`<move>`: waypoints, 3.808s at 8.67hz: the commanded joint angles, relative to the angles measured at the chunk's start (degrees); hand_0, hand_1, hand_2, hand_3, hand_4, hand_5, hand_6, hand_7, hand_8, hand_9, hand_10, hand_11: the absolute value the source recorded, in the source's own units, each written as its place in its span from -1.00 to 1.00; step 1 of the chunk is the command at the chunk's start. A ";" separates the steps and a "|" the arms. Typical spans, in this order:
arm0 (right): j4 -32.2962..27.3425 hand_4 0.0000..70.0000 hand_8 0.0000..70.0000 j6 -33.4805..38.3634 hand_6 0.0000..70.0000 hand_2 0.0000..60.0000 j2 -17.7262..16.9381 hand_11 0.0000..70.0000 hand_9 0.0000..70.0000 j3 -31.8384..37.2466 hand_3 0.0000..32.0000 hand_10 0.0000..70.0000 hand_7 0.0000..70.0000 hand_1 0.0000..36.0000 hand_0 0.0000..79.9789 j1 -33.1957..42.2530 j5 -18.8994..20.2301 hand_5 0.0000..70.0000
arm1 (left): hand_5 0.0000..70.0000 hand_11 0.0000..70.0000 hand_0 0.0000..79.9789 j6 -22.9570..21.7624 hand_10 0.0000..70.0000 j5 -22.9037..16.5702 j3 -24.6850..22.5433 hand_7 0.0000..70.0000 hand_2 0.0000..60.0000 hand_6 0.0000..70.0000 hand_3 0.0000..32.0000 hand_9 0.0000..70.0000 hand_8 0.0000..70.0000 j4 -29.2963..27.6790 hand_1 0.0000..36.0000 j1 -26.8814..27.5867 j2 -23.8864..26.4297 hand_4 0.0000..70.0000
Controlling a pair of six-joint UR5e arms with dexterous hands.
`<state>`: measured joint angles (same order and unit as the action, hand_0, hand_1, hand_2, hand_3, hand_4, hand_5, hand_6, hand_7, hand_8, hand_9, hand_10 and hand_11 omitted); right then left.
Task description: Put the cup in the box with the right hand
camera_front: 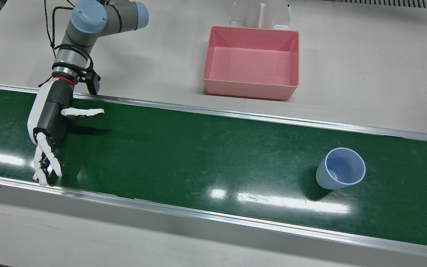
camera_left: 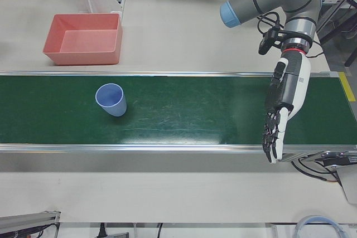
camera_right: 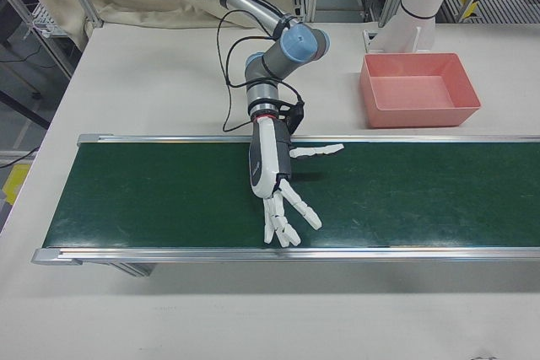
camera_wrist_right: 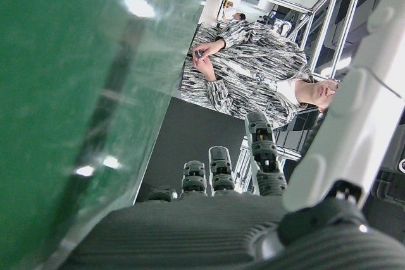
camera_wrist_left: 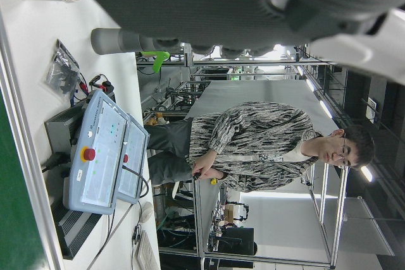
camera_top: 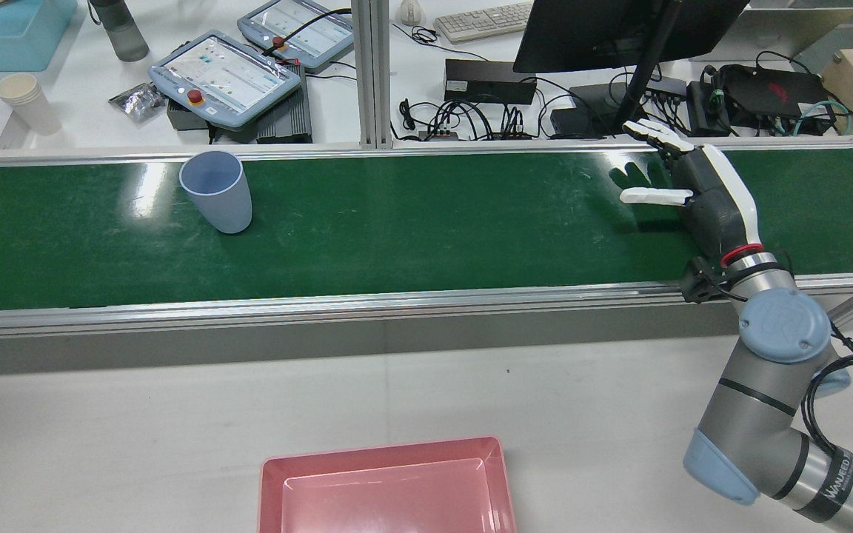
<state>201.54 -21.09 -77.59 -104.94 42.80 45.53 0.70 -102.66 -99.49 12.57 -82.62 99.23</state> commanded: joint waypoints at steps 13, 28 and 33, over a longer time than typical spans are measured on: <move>0.08 -0.74 -0.84 0.00 -0.87 -1.00 0.16 -0.97 -0.72 -0.44 -0.95 -0.99 -0.38 -0.40 0.19 -0.09 0.00 -0.89 | -1.00 -1.00 -1.00 0.00 -1.00 0.00 0.00 -1.00 -1.00 -1.00 -1.00 -1.00 -1.00 0.09 -1.00 0.00 0.00 -1.00; 0.08 -0.79 -0.85 0.09 -0.88 -1.00 -0.01 -1.00 -0.72 -1.32 -0.79 -1.00 -0.39 -0.37 0.20 -1.67 0.00 -0.89 | -1.00 -1.00 -1.00 0.00 -1.00 0.00 0.09 -1.00 -1.00 -1.00 -1.00 -1.00 -1.00 0.00 -1.00 0.00 0.00 -1.00; 0.08 -0.69 -0.84 -0.17 -0.87 -1.00 0.16 -0.98 -0.70 -0.97 -0.91 -1.00 -0.33 -0.39 0.19 -1.49 0.09 -0.90 | -1.00 -1.00 -1.00 0.00 -1.00 0.00 0.00 -1.00 -1.00 -1.00 -1.00 -1.00 -1.00 0.00 -1.00 0.00 0.00 -1.00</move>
<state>201.62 -21.17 -77.50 -105.99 41.27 45.59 0.70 -102.65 -99.41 12.57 -82.62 99.23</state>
